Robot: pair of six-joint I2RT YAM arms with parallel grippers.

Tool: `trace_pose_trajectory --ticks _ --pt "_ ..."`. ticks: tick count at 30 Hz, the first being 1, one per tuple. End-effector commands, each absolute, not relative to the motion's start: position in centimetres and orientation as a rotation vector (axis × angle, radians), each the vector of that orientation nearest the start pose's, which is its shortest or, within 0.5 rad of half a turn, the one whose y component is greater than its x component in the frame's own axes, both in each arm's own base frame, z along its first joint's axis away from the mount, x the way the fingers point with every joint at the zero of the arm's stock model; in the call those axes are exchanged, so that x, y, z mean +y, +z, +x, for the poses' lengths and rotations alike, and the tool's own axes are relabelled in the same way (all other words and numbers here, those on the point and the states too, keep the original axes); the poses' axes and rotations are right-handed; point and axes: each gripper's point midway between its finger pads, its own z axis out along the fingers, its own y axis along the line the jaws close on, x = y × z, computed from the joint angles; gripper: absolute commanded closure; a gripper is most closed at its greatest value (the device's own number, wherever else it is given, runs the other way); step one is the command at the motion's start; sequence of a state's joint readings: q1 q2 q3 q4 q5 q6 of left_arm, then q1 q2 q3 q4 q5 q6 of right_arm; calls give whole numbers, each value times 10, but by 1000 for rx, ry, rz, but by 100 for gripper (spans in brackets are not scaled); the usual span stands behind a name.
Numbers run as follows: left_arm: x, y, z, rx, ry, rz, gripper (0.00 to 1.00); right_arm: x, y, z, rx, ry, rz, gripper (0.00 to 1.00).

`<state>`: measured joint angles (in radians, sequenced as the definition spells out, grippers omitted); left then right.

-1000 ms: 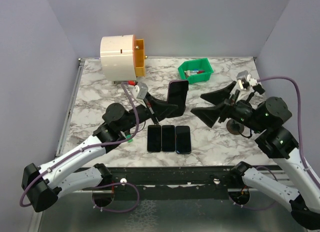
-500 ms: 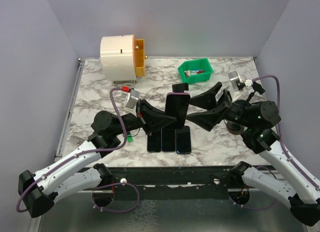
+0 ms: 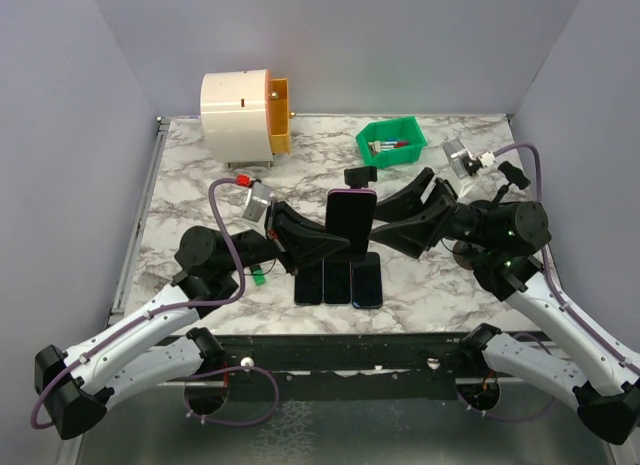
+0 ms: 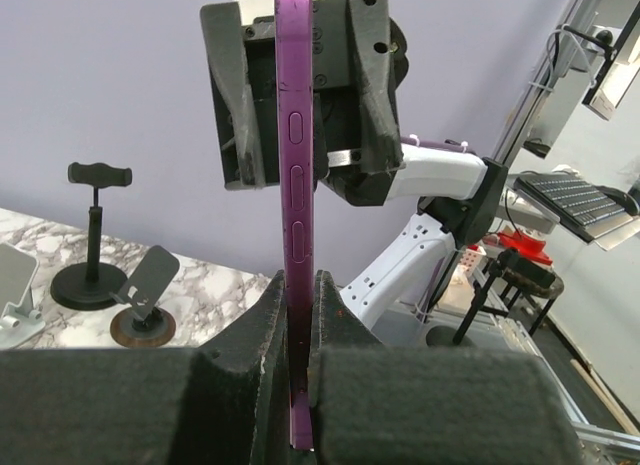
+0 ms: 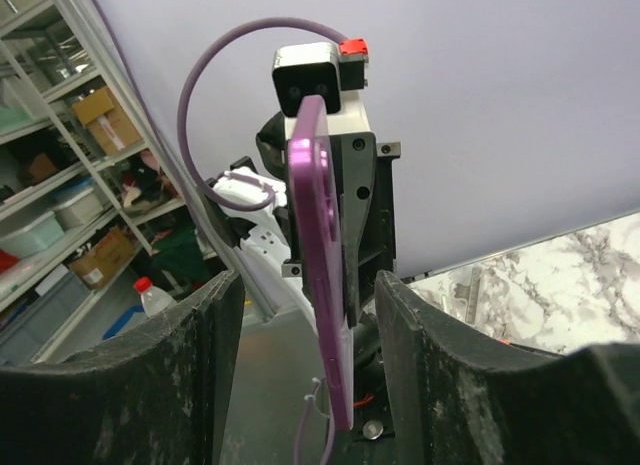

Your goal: Remove the phone from the phone stand

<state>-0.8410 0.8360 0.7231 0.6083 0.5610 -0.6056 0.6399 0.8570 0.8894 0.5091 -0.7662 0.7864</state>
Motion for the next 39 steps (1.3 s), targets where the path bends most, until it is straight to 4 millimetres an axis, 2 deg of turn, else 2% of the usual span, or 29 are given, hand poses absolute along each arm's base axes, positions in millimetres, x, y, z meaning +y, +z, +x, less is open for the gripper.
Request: trace_pose_trajectory --ticks 1,7,13,17,22,39 --pt "-286 433 101 987 -1573 710 100 274 444 117 1166 1682 -750 43" --pt "-287 438 100 975 -1581 711 100 277 440 123 1192 1680 -729 47" --pt "-288 434 101 985 -1585 713 100 279 436 130 1215 1668 -698 51" --pt "-289 432 102 996 -1591 706 100 279 438 130 1202 1671 -709 39" --pt "-293 430 105 1019 -1606 697 100 280 435 132 1196 1637 -724 37" --pt "-299 429 108 1047 -1632 694 100 283 424 144 1230 1574 -714 57"
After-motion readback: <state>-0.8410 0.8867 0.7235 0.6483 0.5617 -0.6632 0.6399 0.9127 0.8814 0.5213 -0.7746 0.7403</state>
